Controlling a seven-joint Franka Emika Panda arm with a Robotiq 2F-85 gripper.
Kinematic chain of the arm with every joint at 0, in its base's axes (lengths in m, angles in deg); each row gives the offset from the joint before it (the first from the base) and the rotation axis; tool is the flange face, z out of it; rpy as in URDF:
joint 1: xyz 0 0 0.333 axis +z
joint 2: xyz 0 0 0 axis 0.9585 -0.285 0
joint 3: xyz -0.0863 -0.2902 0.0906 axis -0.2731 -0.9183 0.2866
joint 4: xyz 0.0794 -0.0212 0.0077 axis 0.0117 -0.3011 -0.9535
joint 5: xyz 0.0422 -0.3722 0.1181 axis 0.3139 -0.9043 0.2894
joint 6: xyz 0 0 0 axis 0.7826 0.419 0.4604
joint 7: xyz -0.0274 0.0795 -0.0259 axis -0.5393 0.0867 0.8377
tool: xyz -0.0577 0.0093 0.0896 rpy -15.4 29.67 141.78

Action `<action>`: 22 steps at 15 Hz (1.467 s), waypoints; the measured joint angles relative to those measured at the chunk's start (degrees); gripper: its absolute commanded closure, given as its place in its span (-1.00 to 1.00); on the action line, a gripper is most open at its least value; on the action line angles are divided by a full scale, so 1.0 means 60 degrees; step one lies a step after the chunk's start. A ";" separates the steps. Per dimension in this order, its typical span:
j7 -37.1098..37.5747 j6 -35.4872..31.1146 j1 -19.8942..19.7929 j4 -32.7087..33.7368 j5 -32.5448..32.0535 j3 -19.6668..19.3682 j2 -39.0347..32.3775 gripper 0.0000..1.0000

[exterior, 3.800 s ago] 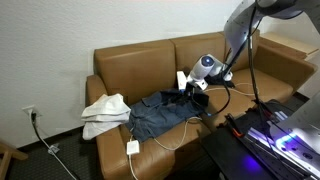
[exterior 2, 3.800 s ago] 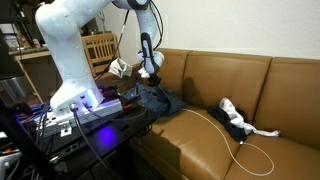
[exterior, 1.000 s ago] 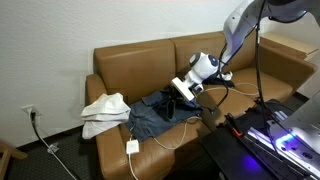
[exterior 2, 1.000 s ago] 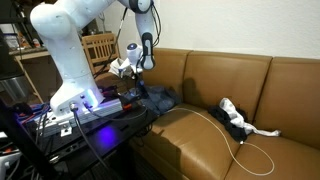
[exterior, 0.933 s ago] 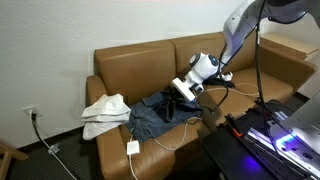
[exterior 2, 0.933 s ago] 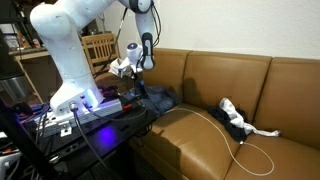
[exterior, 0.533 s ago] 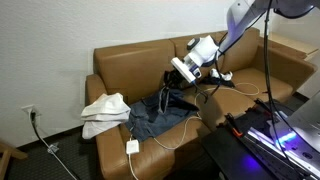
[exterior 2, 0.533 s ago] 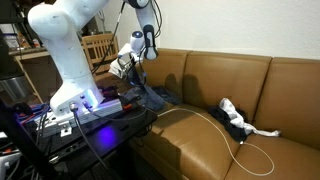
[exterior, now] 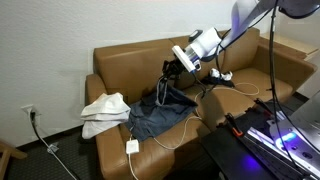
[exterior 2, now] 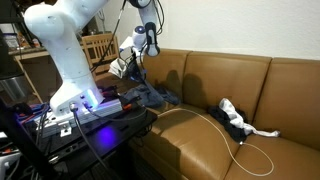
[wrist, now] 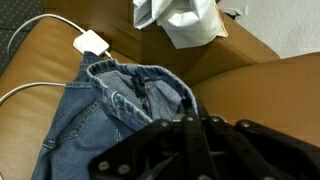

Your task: Fold the trouser on the couch

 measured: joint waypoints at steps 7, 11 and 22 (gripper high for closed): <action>0.0039 0.0024 -0.1133 0.0100 0.0980 0.0225 -0.0512 0.98; 0.0241 0.0136 0.0485 0.1119 0.1711 -0.1491 -0.0714 0.90; 0.0643 0.0054 0.1978 0.1124 0.1872 -0.2137 -0.1427 0.98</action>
